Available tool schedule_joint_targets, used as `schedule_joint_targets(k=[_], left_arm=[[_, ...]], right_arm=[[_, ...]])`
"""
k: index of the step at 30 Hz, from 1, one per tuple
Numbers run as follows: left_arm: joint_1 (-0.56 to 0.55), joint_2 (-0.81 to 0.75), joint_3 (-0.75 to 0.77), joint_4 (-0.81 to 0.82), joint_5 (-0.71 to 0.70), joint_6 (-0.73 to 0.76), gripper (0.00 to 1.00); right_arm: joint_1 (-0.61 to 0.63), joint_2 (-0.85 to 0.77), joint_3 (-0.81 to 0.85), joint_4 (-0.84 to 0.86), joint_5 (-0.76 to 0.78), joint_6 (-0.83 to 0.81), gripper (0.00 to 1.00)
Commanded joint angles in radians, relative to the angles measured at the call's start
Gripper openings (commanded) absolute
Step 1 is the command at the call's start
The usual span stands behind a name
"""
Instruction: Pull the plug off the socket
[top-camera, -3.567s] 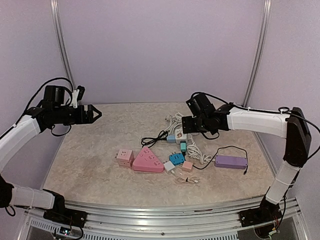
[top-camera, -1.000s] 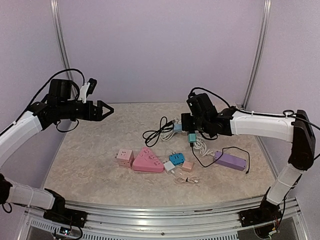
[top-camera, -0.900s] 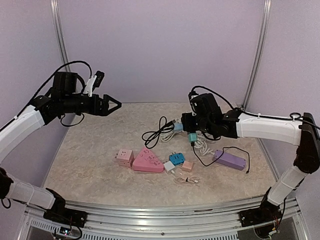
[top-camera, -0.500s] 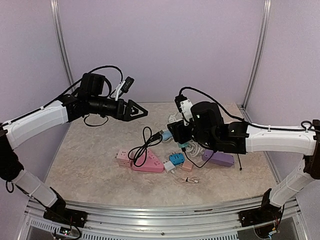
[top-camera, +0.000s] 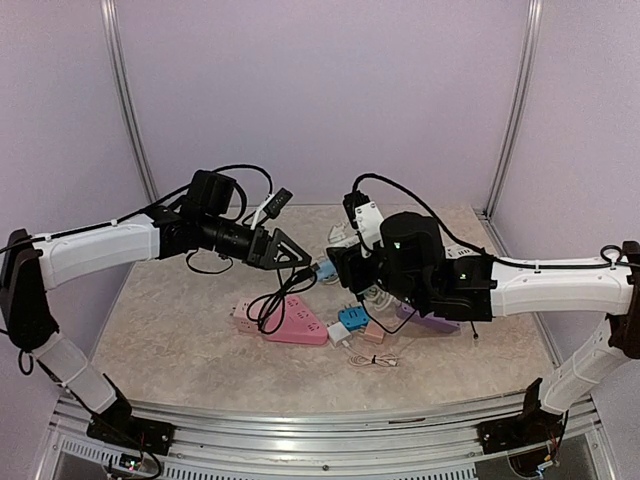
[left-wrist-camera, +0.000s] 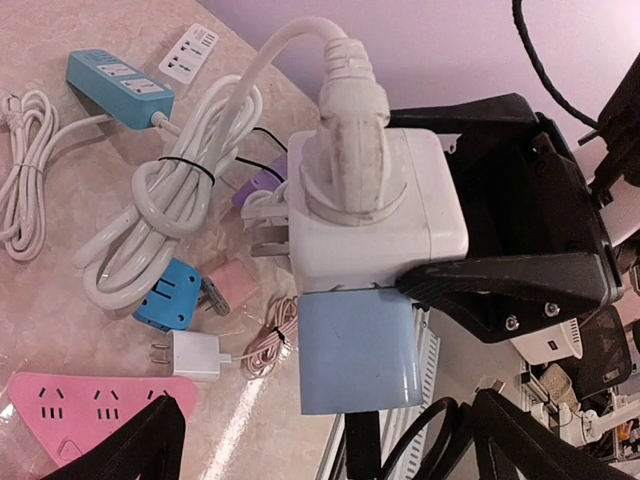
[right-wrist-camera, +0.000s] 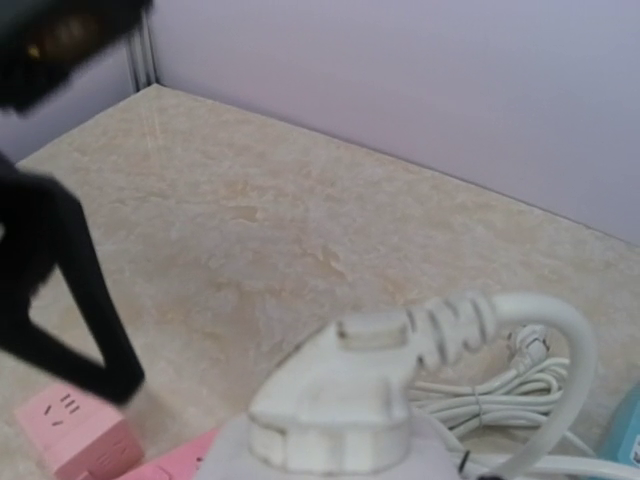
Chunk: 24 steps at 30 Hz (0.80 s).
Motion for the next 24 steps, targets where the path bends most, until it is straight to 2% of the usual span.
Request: schedule_joint_targets(k=[1,4,8,19,24], left_arm=[[-0.021,0.037,0.012,-0.007,0.028,-0.008,0.95],[-0.026,0.051,0.013,-0.001,0.035,-0.011,0.88],[-0.028,0.063,0.013,0.003,0.043,-0.011,0.73],[-0.036,0.057,0.003,0.027,0.062,-0.022,0.71],[-0.043,0.061,0.004,0.025,0.067,-0.022,0.61]], right_arm=[[0.015,-0.025,0.051,0.173,0.037,-0.031,0.0],[0.014,-0.018,0.061,0.168,0.021,-0.035,0.0],[0.014,-0.005,0.072,0.157,0.003,-0.032,0.0],[0.016,0.032,0.107,0.147,-0.015,-0.022,0.0],[0.019,0.035,0.107,0.151,-0.007,-0.019,0.0]])
